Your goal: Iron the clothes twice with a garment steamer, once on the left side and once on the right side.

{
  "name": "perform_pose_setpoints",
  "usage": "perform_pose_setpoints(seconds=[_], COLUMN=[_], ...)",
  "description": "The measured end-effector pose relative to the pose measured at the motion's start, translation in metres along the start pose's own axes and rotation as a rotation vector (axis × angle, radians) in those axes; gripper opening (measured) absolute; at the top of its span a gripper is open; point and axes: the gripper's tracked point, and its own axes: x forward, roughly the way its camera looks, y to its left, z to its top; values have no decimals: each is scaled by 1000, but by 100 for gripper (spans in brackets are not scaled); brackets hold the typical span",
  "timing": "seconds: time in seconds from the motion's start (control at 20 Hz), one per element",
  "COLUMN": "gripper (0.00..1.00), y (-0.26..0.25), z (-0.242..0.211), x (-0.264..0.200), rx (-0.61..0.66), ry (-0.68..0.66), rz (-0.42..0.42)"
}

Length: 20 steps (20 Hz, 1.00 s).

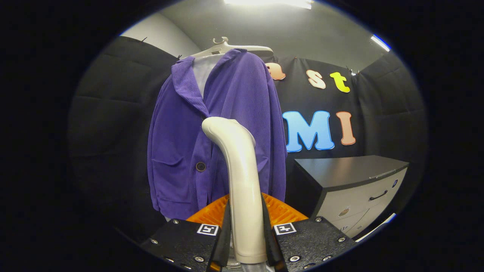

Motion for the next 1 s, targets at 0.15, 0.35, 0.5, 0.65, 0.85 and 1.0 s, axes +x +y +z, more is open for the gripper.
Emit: perform_pose_setpoints(seconds=[0.15,0.35,0.5,0.65,0.85,1.0], gripper=[39,39,39,39,39,39], y=[0,2,4,4,3,5], z=[-27,-32,-49,-71,-111,-128], x=[3,7,-6,-15,-20,-28], rx=[-5,-7,-5,-5,-5,-13], ry=[34,46,56,103,181,211], rz=[-6,2,2,-1,-12,-6])
